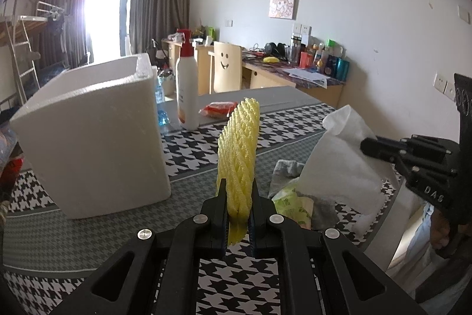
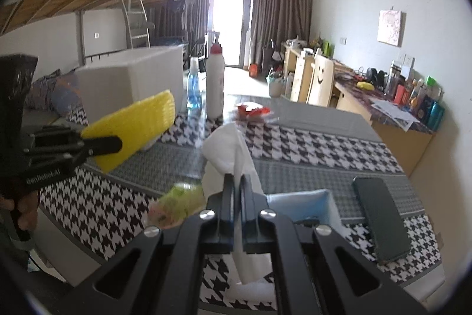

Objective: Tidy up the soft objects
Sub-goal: 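Lift the white tissue with the right tool while the left tool lifts the yellow net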

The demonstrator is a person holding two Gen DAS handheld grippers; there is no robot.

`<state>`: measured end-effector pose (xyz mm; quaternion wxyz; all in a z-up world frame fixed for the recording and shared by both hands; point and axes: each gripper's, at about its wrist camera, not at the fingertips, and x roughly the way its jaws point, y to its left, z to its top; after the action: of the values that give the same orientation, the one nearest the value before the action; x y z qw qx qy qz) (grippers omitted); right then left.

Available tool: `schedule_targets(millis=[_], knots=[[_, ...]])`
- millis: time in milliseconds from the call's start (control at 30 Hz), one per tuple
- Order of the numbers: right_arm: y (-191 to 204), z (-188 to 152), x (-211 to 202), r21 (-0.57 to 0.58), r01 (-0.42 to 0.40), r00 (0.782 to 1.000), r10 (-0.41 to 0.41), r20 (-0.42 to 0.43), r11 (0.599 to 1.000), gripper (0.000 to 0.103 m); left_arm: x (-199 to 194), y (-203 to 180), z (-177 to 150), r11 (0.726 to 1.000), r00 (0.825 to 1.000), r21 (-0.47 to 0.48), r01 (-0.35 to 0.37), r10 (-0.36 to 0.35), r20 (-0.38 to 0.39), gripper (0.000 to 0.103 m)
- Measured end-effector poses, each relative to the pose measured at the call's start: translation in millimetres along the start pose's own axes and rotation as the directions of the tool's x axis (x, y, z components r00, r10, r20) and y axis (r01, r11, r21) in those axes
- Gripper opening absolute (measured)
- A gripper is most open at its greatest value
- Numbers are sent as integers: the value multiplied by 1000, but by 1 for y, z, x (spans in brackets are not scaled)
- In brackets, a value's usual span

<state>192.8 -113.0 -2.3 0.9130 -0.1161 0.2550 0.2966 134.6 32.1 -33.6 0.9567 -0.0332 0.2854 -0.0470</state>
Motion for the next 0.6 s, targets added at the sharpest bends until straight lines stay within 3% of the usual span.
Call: schedule_targets(millis=[600], knots=[[-5,31,-15,31,-5,996,2,89,1000,6,-17,5,19,999,998,8,-34,33,57,11]])
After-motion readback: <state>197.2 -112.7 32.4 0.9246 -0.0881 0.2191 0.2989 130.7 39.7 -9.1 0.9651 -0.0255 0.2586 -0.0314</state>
